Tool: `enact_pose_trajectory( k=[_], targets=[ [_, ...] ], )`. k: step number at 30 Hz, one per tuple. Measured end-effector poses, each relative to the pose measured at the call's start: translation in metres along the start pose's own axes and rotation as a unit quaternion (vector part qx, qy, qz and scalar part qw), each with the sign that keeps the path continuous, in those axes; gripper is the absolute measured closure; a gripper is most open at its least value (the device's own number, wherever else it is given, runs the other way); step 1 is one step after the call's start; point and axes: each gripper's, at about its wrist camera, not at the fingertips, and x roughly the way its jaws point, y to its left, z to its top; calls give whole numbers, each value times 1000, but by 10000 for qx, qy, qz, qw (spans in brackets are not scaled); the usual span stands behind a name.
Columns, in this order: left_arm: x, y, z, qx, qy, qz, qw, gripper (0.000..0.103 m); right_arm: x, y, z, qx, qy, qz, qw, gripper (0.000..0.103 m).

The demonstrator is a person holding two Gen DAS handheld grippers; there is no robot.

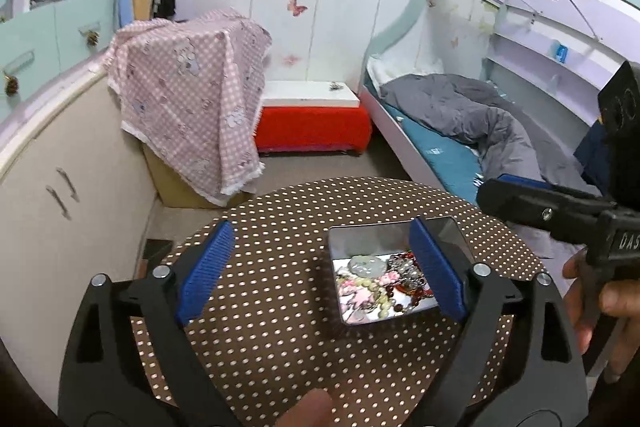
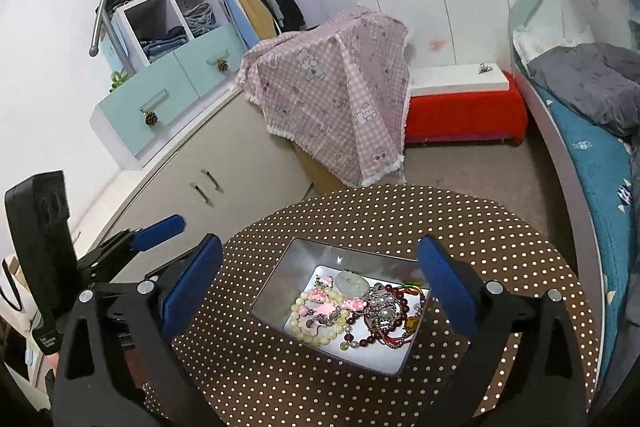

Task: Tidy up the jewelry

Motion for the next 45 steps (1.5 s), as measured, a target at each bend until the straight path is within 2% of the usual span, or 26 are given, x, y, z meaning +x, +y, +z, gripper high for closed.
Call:
enact_pose_trajectory(
  k=[9, 17, 34, 39, 45],
  targets=[
    [-53, -14, -6, 211, -399, 664, 9968, 8, -39, 20, -11, -164, -237, -476, 9984, 8],
    [-110, -31, -25, 213, -808, 1012, 9913, 6, -88, 42, -35, -347, -631, -904, 9933, 8],
    [-210, -43, -76, -173, -1388, 1203, 9828, 6, -192, 98, -106, -632, -1621, -1480, 9736, 8],
    [-234, -48, -81, -222, -1644, 1265, 9780, 6, -212, 114, -118, -827, -1926, -1739, 9622, 8],
    [-246, -59, -90, -132, -1683, 1436, 9751, 6, -222, 123, -131, -893, -2073, -1836, 9567, 8]
  ],
)
